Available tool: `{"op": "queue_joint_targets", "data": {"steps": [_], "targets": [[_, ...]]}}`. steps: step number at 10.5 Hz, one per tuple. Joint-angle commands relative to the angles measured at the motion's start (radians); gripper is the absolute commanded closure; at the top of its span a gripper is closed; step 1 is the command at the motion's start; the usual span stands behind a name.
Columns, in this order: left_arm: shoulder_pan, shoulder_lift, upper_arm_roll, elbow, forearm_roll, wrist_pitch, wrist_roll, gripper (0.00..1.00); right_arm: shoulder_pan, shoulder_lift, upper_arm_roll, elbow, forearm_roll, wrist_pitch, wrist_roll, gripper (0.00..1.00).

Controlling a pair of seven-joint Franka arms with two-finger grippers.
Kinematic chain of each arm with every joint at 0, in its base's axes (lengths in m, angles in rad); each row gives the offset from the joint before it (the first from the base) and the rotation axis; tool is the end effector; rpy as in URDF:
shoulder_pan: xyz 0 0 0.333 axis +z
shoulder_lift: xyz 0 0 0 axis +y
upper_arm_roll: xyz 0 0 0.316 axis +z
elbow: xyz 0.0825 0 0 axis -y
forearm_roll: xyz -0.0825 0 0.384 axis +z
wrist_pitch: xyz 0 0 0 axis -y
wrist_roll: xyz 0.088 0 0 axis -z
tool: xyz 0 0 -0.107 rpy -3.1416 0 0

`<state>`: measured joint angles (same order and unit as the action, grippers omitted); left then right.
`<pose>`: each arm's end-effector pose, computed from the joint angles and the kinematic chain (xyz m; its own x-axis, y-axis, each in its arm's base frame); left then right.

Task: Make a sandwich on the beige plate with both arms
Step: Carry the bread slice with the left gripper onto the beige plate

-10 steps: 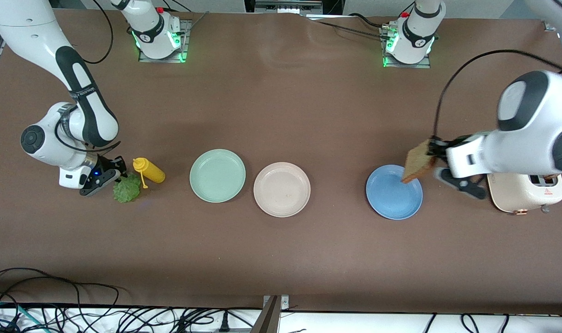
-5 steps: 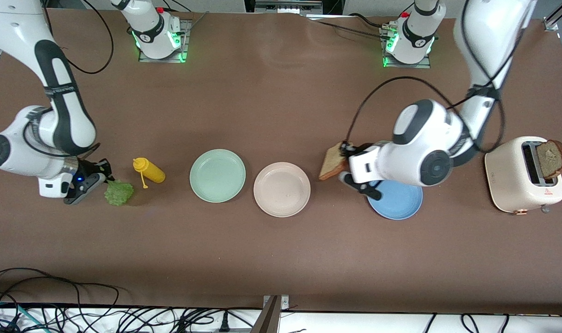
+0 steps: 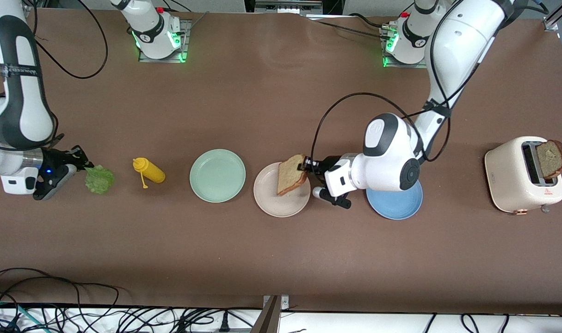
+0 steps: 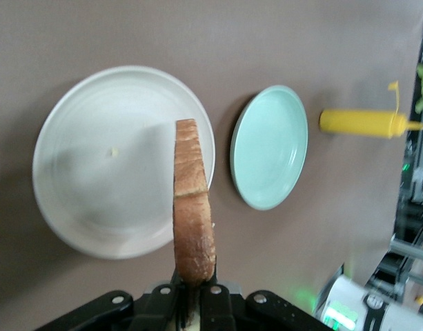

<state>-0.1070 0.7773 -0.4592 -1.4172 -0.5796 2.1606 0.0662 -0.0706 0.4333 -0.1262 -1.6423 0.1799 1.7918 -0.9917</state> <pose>0.6446 -0.3500 0.2878 0.9721 -0.2114 -0.1013 -0.0792 -0.7029 0.7068 0.6307 -0.1019 0.3466 0.7340 0.6761 -0.0644 0.6345 -0.7165 -0.2897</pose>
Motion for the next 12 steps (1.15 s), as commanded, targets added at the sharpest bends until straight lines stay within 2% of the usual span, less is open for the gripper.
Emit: {"op": "queue_joint_targets", "data": {"steps": [1,3,6,7,8,9,10,12], "targets": [[-0.029,0.101,0.005,0.093,-0.101,0.048,0.058,1.00,0.005,-0.011,0.008,0.106,-0.023,-0.156,0.065,1.00],[-0.036,0.149,0.005,0.124,-0.103,0.050,0.064,1.00,0.037,-0.040,0.019,0.140,-0.028,-0.225,0.154,1.00],[-0.043,0.181,0.005,0.109,-0.106,0.054,0.147,1.00,0.090,-0.096,0.022,0.144,-0.030,-0.261,0.246,1.00],[-0.043,0.194,0.005,0.110,-0.106,0.054,0.147,0.91,0.109,-0.099,0.023,0.144,-0.028,-0.261,0.277,1.00],[-0.042,0.194,0.008,0.107,-0.097,0.054,0.150,0.68,0.133,-0.099,0.022,0.144,-0.026,-0.261,0.315,1.00],[-0.030,0.191,0.011,0.103,-0.089,0.053,0.150,0.26,0.152,-0.099,0.022,0.144,-0.025,-0.261,0.346,1.00],[-0.025,0.185,0.013,0.086,-0.079,0.050,0.158,0.00,0.175,-0.099,0.022,0.144,-0.023,-0.258,0.367,1.00],[-0.028,0.178,0.033,0.086,-0.049,0.048,0.167,0.00,0.225,-0.099,0.022,0.144,-0.019,-0.244,0.479,1.00]]}}
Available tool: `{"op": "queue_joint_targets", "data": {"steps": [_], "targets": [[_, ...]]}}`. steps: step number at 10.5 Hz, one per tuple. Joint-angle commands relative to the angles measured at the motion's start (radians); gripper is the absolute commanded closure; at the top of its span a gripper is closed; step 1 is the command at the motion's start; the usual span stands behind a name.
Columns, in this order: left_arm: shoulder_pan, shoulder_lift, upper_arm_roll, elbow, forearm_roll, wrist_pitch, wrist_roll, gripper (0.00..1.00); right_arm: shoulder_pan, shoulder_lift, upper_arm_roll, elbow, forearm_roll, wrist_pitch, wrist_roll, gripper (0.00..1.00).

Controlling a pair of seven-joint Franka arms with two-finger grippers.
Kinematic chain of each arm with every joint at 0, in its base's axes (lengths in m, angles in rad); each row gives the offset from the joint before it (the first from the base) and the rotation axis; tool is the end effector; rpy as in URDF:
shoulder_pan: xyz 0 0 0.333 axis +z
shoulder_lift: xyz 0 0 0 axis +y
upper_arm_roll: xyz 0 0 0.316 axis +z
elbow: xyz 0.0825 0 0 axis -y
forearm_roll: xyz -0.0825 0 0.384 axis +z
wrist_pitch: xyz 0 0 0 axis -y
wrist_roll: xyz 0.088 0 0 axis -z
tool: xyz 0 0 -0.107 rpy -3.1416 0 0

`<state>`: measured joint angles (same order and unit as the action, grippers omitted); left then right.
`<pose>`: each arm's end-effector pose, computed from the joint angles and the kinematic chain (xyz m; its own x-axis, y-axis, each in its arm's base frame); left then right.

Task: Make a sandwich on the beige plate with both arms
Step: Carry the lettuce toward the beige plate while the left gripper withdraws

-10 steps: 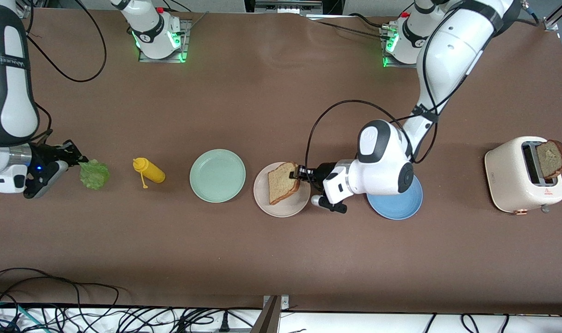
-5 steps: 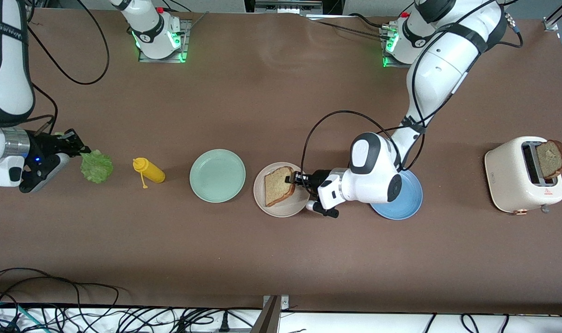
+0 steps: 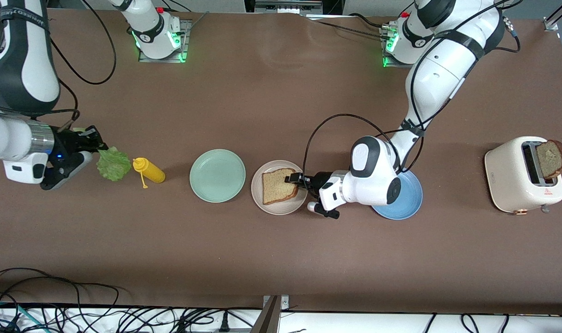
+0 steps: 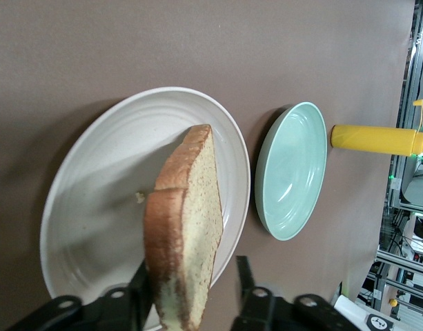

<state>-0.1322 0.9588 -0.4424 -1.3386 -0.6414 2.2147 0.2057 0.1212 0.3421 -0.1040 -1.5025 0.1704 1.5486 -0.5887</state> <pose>0.6537 -0.3528 0.1967 0.9693 -0.2276 -0.0934 -0.0811 -0.6541 0.7521 0.6282 0.0372 0.4525 0.8084 0.5637 -0.1694 0.5126 -0.8157 -0.2681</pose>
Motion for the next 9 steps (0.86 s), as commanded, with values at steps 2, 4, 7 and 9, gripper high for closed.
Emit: {"op": "queue_joint_targets", "data": {"steps": [2,4,7,9], "targets": [[0.005,-0.028,0.024,0.007,0.222,-0.013,0.014,0.00,0.101,-0.006,0.000,0.010,-0.009,0.033,0.212,1.00],[0.014,-0.058,0.027,0.003,0.336,-0.064,-0.055,0.00,0.152,0.008,0.009,0.010,-0.008,0.088,0.333,1.00],[0.043,-0.165,0.028,0.001,0.547,-0.177,-0.224,0.00,0.240,0.035,0.027,0.010,-0.006,0.175,0.540,1.00],[0.069,-0.254,0.028,0.001,0.643,-0.283,-0.305,0.00,0.290,0.070,0.049,0.010,-0.006,0.260,0.650,1.00]]}}
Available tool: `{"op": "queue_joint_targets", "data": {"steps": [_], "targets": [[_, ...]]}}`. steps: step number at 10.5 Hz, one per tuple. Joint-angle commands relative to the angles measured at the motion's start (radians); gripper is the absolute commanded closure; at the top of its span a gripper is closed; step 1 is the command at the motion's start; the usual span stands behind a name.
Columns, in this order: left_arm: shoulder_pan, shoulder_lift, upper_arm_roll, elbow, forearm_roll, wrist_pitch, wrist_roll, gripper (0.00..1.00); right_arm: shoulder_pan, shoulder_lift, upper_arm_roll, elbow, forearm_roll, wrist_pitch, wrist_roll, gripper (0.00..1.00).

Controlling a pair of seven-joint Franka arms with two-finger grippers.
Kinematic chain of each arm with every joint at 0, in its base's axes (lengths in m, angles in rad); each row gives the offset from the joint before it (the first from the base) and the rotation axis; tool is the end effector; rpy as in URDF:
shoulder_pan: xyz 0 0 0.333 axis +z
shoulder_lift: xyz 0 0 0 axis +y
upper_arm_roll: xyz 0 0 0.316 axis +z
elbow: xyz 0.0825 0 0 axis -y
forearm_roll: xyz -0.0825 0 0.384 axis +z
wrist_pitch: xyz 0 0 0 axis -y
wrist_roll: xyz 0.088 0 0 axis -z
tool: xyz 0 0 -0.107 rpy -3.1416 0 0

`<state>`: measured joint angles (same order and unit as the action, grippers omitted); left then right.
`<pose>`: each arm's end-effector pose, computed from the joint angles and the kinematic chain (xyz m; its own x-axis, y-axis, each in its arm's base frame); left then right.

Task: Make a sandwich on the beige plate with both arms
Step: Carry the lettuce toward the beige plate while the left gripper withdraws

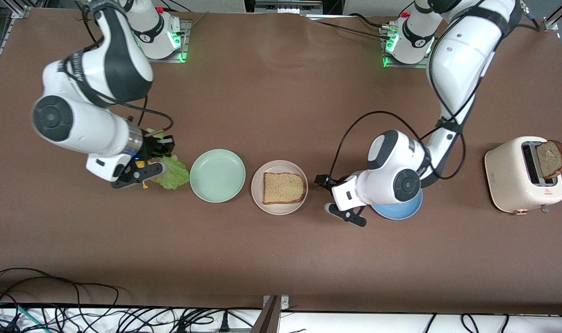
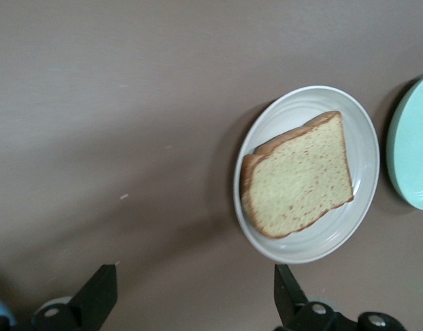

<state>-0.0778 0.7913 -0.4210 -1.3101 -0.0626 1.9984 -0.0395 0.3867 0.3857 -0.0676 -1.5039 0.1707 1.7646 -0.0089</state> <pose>0.6759 -0.2891 0.2943 0.9408 -0.3302 -0.0766 -0.2866 -0.8956 0.3403 0.6202 0.2269 0.4369 0.9489 0.2901 -0.1245 0.2731 -0.9521 -0.1374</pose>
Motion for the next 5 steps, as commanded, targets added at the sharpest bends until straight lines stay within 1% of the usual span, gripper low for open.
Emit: {"op": "queue_joint_targets", "data": {"steps": [1,2,3,5], "targets": [[0.024,-0.130,0.008,-0.027,0.126,-0.126,-0.065,0.00,0.043,0.042,0.028,0.011,-0.007,0.094,0.125,1.00],[0.041,-0.179,0.007,-0.027,0.195,-0.185,-0.075,0.00,0.087,0.065,0.031,0.011,-0.011,0.130,0.195,1.00],[0.059,-0.223,0.007,-0.027,0.231,-0.238,-0.077,0.00,0.125,0.090,0.032,0.011,-0.014,0.185,0.249,1.00],[0.075,-0.315,0.007,-0.029,0.237,-0.358,-0.080,0.00,0.161,0.142,0.035,0.011,-0.014,0.295,0.300,1.00]]}}
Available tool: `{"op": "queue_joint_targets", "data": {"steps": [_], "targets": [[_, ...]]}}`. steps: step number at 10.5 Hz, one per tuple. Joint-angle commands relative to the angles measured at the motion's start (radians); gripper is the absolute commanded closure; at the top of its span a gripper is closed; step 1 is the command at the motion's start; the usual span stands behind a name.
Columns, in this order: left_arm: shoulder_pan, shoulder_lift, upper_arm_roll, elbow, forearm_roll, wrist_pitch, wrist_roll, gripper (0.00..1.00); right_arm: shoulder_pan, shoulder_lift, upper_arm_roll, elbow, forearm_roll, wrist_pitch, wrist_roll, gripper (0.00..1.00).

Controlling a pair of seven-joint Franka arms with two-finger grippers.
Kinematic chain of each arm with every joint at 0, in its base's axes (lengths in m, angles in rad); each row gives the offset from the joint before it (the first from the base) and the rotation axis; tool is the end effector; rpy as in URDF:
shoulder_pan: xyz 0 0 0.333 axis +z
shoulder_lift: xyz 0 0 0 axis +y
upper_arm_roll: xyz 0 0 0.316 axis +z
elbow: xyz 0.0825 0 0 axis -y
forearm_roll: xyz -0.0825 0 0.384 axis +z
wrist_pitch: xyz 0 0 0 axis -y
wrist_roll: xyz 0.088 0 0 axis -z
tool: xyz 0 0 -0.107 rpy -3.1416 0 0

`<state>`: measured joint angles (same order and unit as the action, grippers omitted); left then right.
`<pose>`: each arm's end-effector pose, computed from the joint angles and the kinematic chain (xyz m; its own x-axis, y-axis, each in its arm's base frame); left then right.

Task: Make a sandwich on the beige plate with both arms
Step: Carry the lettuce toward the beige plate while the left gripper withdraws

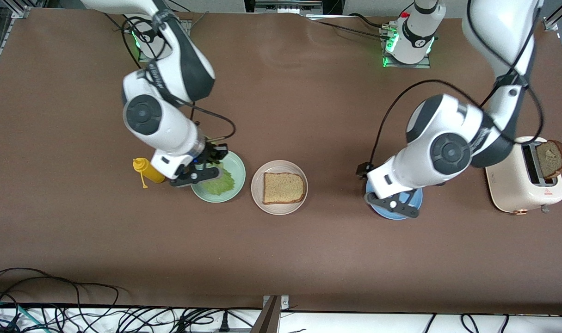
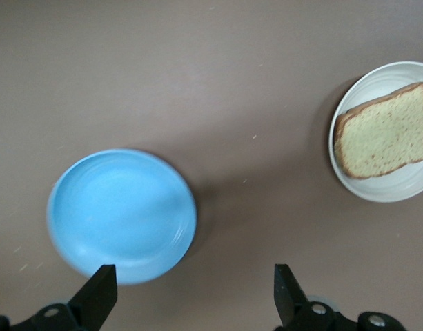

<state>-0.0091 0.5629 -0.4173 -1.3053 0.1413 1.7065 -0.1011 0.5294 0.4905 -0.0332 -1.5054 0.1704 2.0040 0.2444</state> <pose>0.6620 -0.2184 0.4262 0.9445 -0.3044 -0.1236 -0.2978 -0.9521 0.0691 0.6043 0.3428 0.3842 0.9822 0.1857 -0.0299 0.1800 -0.9742 -0.1359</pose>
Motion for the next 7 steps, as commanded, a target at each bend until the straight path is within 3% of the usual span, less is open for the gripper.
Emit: {"op": "queue_joint_targets", "data": {"steps": [1,3,4,5,7], "targets": [[0.029,-0.134,0.003,-0.034,0.034,-0.103,-0.016,0.00,0.047,0.064,0.001,0.013,-0.015,0.112,0.097,1.00],[0.098,-0.222,0.000,-0.067,0.012,-0.125,0.004,0.00,0.090,0.118,-0.001,0.016,-0.016,0.232,0.166,1.00],[0.066,-0.313,0.058,-0.133,0.009,-0.123,0.006,0.00,0.112,0.147,-0.001,0.017,-0.016,0.290,0.194,1.00],[-0.018,-0.392,0.168,-0.200,0.003,-0.120,0.011,0.00,0.125,0.187,-0.001,0.048,-0.016,0.333,0.219,1.00],[-0.037,-0.512,0.251,-0.320,-0.112,-0.101,0.055,0.00,0.142,0.285,-0.001,0.167,-0.014,0.341,0.271,1.00]]}}
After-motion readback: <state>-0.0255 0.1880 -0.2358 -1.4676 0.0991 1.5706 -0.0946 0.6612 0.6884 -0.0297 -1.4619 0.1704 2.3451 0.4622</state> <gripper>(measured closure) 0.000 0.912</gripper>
